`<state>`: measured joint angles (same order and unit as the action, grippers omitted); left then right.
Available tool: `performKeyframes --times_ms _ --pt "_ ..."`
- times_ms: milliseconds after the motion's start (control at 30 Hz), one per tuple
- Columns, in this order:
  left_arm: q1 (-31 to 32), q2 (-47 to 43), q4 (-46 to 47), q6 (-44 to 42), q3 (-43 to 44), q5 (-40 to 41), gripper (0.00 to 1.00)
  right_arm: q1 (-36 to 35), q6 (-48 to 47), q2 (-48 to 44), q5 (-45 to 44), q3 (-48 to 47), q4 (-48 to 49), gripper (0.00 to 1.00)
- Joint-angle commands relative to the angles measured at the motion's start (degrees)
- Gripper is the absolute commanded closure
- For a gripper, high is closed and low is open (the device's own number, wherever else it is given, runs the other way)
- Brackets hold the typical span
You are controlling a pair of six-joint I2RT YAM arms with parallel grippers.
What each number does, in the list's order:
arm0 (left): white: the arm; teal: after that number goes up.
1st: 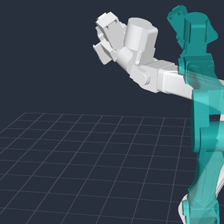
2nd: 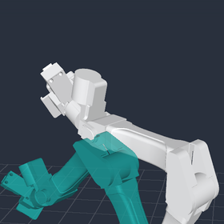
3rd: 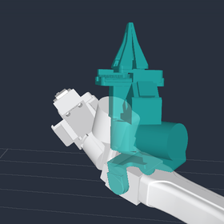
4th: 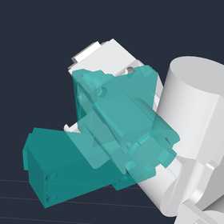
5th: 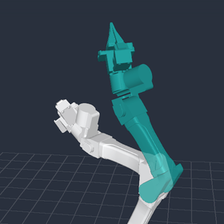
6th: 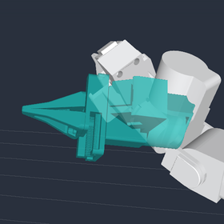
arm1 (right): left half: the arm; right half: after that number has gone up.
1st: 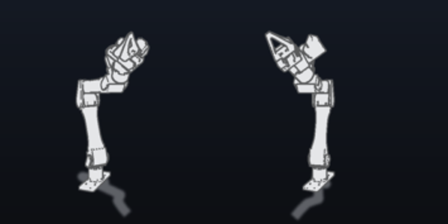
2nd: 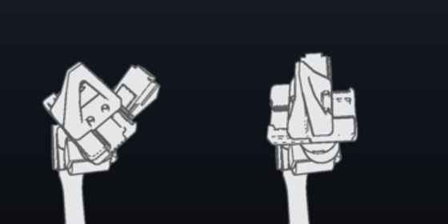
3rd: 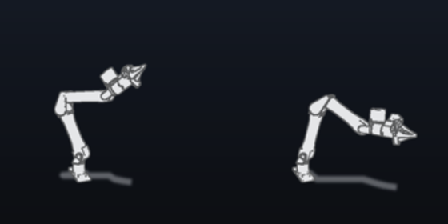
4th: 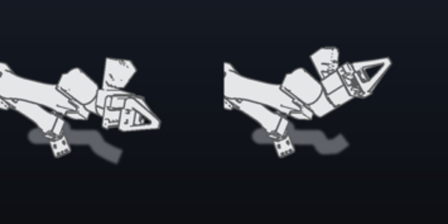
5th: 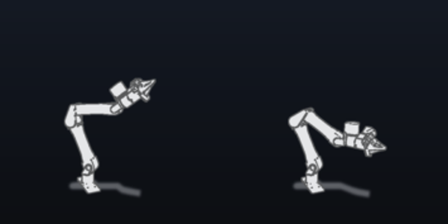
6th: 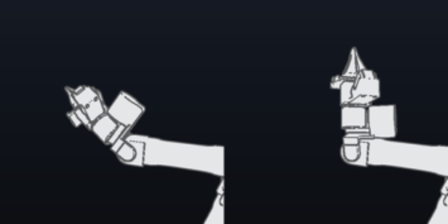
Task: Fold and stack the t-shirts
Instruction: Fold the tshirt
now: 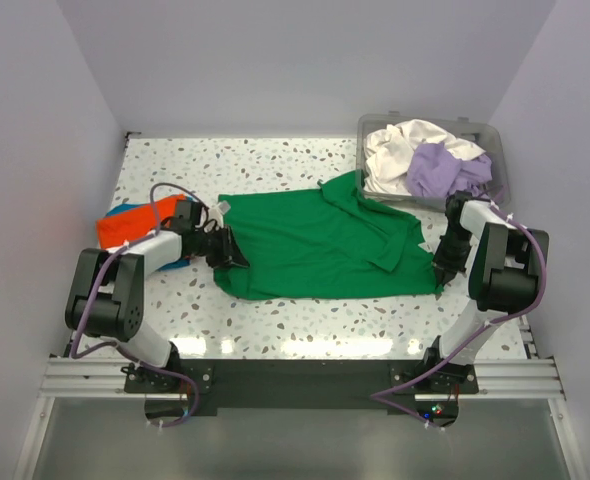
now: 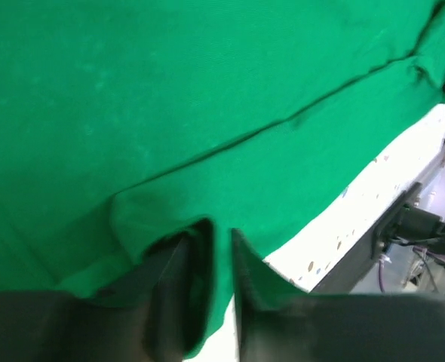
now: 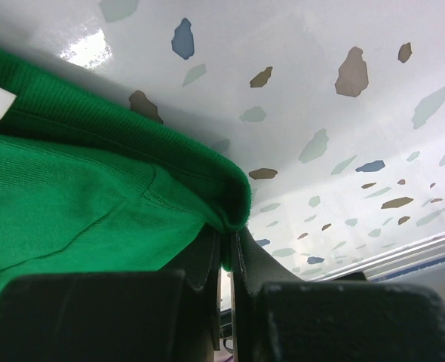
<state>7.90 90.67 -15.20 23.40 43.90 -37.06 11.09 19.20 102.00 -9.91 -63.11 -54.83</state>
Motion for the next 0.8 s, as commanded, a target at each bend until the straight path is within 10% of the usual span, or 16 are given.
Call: performKeyframes --times_ms 0,133,567,767 --pt "0.18 0.73 5.25 -3.01 1.54 -6.34 0.66 -0.11 -0.74 -2.06 -0.72 -0.35 -0.98 1.00" --pt "0.18 1.26 5.71 -3.36 0.58 -10.40 0.46 -0.11 -0.83 -1.80 -0.55 -0.43 -0.81 1.00" --pt "0.27 -2.87 -5.89 -9.43 -1.45 -1.79 0.41 -0.11 -0.92 -1.27 -0.55 -0.61 -0.72 1.00" --pt "0.27 -4.10 -10.19 -7.85 0.04 -0.04 0.80 -0.11 -1.01 -1.01 -0.72 -1.05 -0.81 1.00"
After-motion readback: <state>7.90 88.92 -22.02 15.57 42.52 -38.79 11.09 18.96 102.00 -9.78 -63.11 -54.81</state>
